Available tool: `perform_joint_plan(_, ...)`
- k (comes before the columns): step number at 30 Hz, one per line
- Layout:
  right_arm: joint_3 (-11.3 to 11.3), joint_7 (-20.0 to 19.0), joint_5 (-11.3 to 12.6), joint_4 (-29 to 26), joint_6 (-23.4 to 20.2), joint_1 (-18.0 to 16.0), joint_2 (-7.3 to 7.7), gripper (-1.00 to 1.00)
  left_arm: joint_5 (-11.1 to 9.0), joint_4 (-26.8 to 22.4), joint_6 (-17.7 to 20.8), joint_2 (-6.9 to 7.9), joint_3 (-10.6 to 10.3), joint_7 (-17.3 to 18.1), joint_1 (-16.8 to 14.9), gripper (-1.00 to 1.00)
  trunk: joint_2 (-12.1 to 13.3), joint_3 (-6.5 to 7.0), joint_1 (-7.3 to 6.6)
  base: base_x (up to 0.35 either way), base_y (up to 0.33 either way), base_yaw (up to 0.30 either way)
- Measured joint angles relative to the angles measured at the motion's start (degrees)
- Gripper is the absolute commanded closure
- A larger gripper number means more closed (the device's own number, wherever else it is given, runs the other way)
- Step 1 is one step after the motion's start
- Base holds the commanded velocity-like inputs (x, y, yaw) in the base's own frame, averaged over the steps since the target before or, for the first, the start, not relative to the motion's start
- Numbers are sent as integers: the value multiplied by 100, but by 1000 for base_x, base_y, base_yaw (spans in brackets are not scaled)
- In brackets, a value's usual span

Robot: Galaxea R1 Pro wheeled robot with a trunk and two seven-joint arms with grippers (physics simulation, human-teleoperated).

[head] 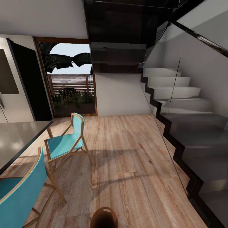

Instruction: Put the three can of soda from the living room inside the tash can in the kitchen.

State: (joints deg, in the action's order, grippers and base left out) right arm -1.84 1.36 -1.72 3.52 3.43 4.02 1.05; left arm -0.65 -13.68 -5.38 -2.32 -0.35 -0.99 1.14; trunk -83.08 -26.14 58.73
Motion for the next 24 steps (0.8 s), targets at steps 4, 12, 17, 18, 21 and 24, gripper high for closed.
perform_joint_plan(4,0,0,0,0,0,0,0,-100,0,0,0,0,0,0,0,-100,0,0,0,0,0,0)
perform_joint_plan(12,0,0,0,0,0,0,0,-100,0,0,0,0,0,0,0,-100,0,0,0,0,0,0)
perform_joint_plan(17,0,0,0,0,0,0,0,-100,0,0,0,0,0,0,0,-100,0,0,0,0,0,0)
perform_joint_plan(18,0,0,0,0,0,0,0,-100,0,0,0,0,0,0,0,-100,0,0,0,0,0,0)
perform_joint_plan(21,0,0,0,0,0,0,0,-100,0,0,0,0,0,0,0,-100,0,0,0,0,0,0)
perform_joint_plan(24,0,0,0,0,0,0,0,-100,0,0,0,0,0,0,0,-100,0,0,0,0,0,0)
